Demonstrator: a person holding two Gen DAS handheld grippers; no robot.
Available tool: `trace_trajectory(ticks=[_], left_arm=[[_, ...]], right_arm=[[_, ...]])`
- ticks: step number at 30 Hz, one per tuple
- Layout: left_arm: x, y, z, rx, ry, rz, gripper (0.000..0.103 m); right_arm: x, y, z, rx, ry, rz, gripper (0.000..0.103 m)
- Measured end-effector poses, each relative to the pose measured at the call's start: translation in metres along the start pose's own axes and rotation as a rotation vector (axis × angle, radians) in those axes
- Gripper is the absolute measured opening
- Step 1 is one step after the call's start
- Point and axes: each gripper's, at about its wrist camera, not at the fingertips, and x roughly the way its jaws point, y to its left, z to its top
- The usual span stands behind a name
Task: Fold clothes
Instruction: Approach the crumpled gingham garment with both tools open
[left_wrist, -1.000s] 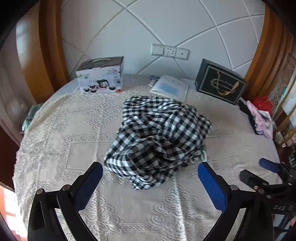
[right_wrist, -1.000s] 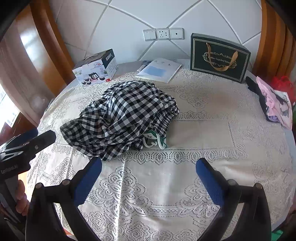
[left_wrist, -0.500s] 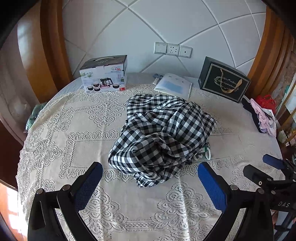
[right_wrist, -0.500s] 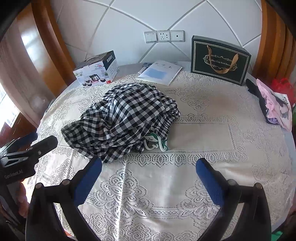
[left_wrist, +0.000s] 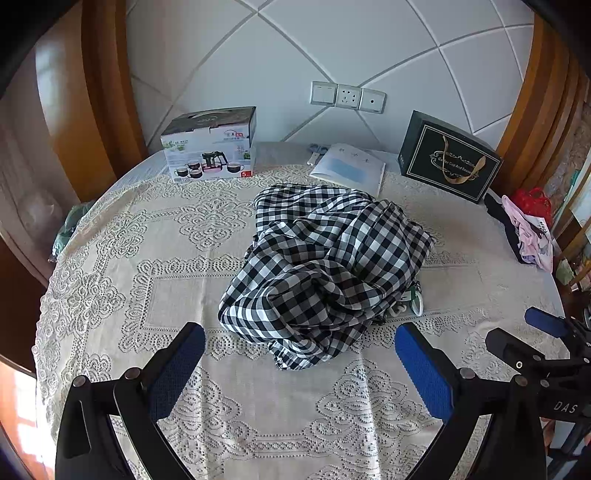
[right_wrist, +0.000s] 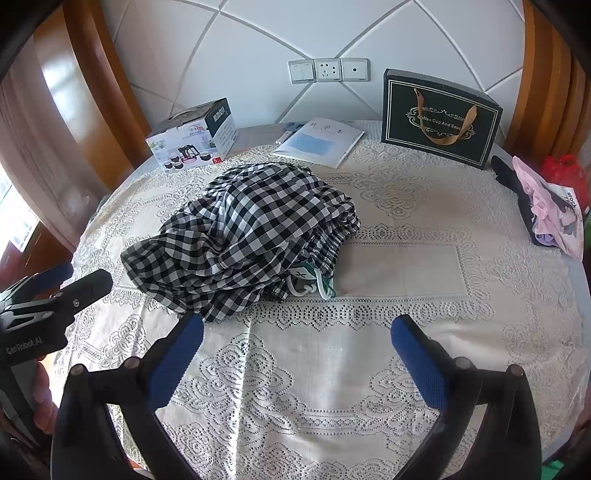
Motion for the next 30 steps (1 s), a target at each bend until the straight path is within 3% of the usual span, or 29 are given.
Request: trace_trajectory(ticks=[30], left_arm=[[0.043,0.014,0.007,-0.038,0.078,0.000,0.103]], right_arm=[[0.039,-0.004,0.010,-0.007,0.079,-0.008,0.103]])
